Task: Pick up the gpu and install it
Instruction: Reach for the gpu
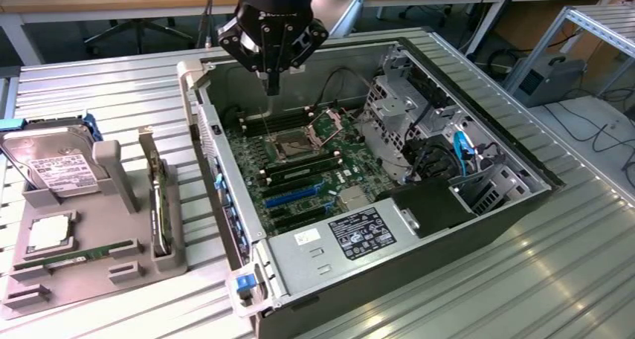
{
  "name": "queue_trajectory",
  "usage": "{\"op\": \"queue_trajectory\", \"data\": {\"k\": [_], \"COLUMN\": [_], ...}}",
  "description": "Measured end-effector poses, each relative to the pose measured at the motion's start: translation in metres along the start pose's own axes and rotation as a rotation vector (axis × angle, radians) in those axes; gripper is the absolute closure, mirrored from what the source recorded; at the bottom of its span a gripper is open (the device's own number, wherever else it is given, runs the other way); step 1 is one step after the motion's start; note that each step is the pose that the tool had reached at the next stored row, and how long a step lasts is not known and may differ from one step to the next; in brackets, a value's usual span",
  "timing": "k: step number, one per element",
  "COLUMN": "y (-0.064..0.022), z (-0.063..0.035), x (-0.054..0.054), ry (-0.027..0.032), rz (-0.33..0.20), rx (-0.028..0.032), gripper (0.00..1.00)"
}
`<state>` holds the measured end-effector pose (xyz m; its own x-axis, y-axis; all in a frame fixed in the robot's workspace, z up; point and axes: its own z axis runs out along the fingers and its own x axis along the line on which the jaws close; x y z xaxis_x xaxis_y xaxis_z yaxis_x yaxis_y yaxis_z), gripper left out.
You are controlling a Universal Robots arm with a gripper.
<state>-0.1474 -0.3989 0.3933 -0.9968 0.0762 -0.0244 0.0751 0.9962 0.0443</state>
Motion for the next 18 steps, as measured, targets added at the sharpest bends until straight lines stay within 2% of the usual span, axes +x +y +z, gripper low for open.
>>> {"op": "queue_trajectory", "data": {"k": [18], "y": [-0.0008], "z": [-0.0003], "x": [0.011], "ry": [-0.0001], "rz": [0.000], "rx": [0.0000], "gripper": [0.89]}}
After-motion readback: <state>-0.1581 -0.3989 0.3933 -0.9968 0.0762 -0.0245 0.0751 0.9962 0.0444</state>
